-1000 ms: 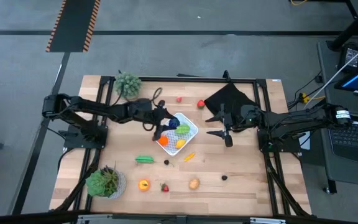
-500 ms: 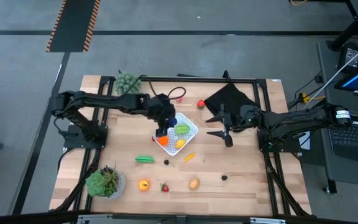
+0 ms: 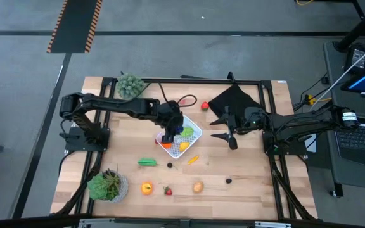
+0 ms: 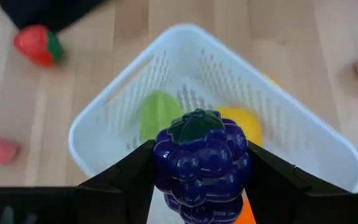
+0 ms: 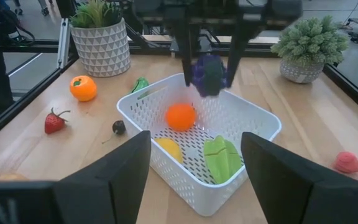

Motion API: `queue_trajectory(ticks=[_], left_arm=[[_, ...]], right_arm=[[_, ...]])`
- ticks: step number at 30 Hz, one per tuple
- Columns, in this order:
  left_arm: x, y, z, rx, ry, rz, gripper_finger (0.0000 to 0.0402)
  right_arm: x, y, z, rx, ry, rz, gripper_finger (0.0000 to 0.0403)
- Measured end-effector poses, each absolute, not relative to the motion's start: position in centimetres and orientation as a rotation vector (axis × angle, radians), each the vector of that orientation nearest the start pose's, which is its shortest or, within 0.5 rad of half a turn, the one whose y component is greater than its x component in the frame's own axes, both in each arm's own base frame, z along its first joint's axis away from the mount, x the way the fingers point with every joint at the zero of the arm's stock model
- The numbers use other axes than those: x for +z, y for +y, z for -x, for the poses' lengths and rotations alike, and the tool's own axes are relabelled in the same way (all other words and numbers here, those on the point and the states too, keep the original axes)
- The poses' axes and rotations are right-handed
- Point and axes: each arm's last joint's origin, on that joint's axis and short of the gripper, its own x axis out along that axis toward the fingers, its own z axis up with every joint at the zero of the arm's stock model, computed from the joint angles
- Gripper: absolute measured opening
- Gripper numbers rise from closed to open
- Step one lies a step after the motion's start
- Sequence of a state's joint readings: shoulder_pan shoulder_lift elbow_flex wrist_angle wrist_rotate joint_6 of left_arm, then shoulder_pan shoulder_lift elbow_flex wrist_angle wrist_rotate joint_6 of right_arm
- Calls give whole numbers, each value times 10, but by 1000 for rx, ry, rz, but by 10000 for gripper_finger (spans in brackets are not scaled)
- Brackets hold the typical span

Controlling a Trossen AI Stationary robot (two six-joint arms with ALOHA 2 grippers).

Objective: Pick and placing Produce into tupperware
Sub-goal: Put the grapes into the white bin

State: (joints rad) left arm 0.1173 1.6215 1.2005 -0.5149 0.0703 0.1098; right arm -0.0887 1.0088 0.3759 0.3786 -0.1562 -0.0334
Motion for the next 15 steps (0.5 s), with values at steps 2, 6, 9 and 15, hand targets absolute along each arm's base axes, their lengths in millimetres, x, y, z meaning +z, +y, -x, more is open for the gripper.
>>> queue_trajectory(ticks=[2,6,9,15], left_arm=[[236,38,-338,0,969,5,199],[219,39,-347,5,1003,15,199],[207,39,-352,5,1025,18,199],[193,37,-358,-7,1057,22,199]], right_arm=[[206,-14,-205,72,251,3,252],[206,-14,-205,72,252,2,252],[206,-14,-205,72,255,2,252],[206,-14,-205,72,255,2,252]])
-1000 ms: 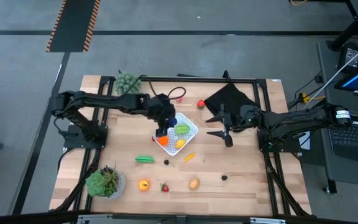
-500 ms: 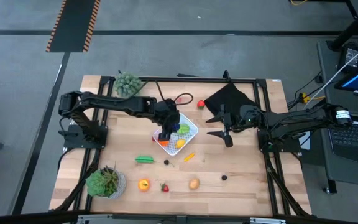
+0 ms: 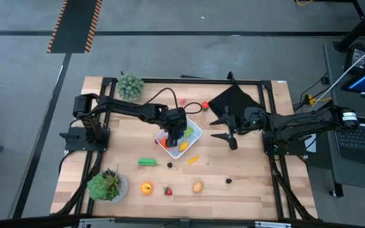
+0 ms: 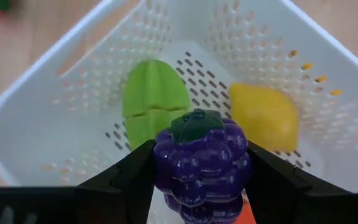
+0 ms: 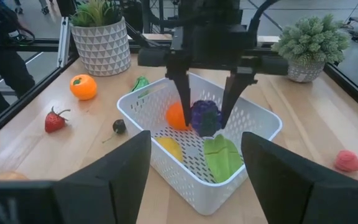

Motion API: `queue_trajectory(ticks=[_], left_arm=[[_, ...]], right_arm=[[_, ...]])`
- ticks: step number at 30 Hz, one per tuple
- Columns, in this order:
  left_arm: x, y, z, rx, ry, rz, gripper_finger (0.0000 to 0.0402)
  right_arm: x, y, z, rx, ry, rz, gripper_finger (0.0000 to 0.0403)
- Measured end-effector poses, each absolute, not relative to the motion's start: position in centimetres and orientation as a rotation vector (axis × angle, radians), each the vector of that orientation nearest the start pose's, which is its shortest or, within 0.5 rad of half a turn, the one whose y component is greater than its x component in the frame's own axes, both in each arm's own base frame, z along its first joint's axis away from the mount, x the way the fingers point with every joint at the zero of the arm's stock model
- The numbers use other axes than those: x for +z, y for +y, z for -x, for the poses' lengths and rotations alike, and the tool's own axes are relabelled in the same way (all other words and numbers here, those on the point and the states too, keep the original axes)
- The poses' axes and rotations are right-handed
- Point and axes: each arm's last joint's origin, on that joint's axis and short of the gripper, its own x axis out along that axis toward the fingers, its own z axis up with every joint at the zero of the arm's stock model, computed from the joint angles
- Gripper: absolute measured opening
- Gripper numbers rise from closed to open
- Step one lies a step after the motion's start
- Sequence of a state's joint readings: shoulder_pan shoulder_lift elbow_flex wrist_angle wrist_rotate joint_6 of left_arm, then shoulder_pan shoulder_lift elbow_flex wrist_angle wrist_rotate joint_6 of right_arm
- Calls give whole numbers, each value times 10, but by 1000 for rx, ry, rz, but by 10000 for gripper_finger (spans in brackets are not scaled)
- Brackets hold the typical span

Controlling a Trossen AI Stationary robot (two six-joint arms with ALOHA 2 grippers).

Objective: Pick and placing Produce into tupperware
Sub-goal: Put the grapes into the white bin

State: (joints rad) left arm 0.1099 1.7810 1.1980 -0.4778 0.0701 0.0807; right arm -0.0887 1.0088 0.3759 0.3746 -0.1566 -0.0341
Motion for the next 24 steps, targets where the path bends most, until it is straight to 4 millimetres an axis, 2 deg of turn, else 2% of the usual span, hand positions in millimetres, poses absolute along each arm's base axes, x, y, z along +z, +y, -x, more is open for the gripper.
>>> queue_trajectory(ticks=[10,14,24], left_arm=[[192,32,-357,-15,1070,29,219],[186,32,-358,-12,1088,38,221],[188,33,-359,5,1073,23,222]], right_arm=[[206,-14,-205,72,256,2,252],[206,-14,-205,72,255,3,252],[206,-14,-205,72,256,3,252]])
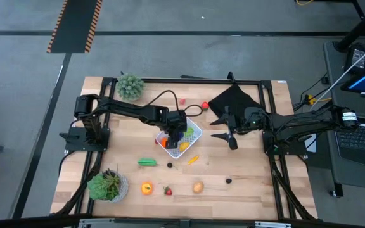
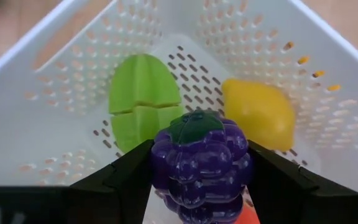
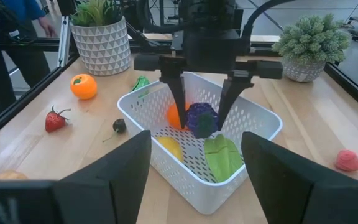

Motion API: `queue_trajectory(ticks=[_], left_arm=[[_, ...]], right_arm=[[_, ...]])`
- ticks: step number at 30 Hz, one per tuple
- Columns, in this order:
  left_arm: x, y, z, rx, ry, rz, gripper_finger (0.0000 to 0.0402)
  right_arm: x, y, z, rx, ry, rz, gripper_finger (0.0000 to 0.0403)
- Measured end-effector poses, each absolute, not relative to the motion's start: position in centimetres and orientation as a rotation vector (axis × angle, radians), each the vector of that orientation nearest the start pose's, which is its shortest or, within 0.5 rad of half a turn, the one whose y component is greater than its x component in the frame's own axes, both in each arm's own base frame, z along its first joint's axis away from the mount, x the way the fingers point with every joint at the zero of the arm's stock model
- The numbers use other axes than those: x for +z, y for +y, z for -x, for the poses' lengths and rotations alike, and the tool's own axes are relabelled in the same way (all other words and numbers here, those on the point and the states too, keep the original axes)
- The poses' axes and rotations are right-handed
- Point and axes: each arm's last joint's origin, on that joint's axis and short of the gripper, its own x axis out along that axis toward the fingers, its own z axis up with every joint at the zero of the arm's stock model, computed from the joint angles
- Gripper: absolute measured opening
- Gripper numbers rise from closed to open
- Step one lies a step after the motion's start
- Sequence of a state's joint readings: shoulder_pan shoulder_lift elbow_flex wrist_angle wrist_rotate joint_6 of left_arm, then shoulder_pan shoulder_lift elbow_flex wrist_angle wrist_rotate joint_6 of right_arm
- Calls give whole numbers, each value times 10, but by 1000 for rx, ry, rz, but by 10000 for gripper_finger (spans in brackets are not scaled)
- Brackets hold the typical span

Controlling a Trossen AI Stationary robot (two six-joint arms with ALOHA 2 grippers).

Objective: Pick and placing Produce into tupperware
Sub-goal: Put the grapes into the white bin, then put the top strawberry into the white bin

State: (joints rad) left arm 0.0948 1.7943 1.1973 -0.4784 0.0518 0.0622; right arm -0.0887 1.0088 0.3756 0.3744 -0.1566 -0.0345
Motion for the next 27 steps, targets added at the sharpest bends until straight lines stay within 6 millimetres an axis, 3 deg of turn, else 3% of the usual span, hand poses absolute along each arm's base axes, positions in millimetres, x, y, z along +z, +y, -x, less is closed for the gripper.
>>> queue_trajectory(ticks=[18,27], left_arm=[[188,34,-359,55,1079,35,225],[188,34,-359,55,1079,35,270]], right_arm=[[205,-14,-205,72,256,3,252],[205,-14,-205,72,257,3,252]])
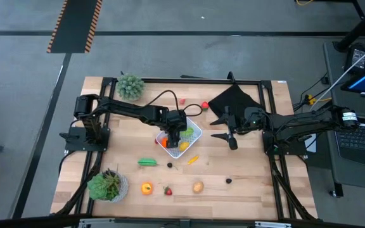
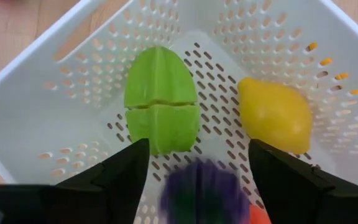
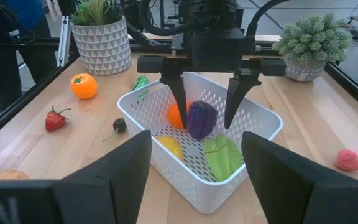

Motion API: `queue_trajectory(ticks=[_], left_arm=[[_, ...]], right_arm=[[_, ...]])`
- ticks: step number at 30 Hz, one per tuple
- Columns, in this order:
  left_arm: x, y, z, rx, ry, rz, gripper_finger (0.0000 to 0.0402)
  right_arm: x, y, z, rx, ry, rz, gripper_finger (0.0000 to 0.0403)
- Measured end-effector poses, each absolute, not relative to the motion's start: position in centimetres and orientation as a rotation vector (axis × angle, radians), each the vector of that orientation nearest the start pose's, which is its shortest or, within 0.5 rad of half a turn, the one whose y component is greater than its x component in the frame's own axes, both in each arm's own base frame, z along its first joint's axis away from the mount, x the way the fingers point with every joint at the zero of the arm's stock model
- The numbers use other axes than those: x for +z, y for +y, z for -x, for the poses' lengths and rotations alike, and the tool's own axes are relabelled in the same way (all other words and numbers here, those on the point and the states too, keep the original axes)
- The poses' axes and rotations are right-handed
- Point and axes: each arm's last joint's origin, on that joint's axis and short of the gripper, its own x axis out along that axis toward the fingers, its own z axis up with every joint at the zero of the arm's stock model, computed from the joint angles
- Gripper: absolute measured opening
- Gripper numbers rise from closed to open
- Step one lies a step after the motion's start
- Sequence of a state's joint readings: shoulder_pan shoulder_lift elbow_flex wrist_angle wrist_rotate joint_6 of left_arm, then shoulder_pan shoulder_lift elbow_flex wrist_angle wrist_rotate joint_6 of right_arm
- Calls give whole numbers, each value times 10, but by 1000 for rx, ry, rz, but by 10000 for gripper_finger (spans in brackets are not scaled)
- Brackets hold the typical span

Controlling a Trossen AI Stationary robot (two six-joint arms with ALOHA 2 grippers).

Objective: Pick and placing Produce into tupperware
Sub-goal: Put the top strawberry into the white bin

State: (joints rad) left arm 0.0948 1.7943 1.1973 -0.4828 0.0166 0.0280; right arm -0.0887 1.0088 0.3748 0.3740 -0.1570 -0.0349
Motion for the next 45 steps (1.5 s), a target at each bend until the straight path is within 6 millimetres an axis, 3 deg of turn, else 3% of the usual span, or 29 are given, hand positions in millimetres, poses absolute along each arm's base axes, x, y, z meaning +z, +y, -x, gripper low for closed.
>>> queue_trajectory(ticks=[12,21,24,28,36,45], left_arm=[[197,28,-359,-2,1036,-52,277],[245,19,-345,-49,867,-150,275],[255,19,-336,-42,810,-154,275],[252,18,-320,-25,718,-137,275],[227,17,-278,11,507,-93,275],[231,38,-235,122,359,-65,275]], right_arm=[[205,-14,-205,72,257,3,252],[206,-14,-205,72,255,3,252],[205,-14,-205,73,257,2,252],[205,-14,-205,73,258,2,252],[205,-14,-205,72,261,1,252],[206,-14,-205,71,251,-6,252]])
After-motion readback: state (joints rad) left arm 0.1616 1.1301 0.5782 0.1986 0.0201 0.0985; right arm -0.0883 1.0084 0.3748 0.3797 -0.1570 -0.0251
